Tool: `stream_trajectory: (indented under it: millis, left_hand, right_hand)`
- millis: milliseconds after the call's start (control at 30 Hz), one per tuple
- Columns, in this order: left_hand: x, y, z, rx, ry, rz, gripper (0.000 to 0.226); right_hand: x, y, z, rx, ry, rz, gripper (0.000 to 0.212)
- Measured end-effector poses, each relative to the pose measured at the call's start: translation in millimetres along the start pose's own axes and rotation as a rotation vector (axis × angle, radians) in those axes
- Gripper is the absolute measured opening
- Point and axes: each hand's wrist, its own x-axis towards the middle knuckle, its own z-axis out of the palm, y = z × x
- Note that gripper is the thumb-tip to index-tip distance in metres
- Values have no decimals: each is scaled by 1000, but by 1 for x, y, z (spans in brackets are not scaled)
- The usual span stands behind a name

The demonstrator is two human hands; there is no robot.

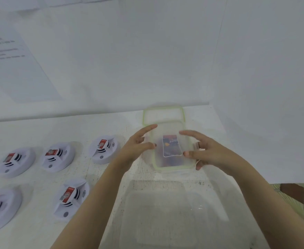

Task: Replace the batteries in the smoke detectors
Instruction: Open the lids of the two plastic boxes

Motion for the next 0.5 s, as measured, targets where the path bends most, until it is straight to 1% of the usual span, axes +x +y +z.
stream_trajectory:
  millis: [67,133,233,300,367,400,467,500]
  left_hand:
    - [8,6,-2,-21,-14,42,60]
    - [17,11,-4,-84,-38,57,55]
    - [25,17,-7,-198,-93,36,48]
    - [24,21,-8,-135,-56,19,39]
    - [20,22,-11,13,5,-8,26]
    - [17,22,-13,69,25,-27,25]
    - [9,21,-16,118,34,-57,23]
    - [3,20,-18,118,21,-69,21]
  right_hand:
    - [-2,1,-3,20,-43,-29,41]
    - [1,2,-6,22,-75,-45,33]
    - [10,-1,-15,-31,-85,-49,30]
    - [16,-4,-22,-89,-57,-65,32]
    - [25,-6,-29,-110,20,-76,32]
    - [30,-8,-30,-103,76,-80,32]
    - [37,-9,-28,-125,222,-111,27]
    - [40,-9,-26,-179,297,-127,23]
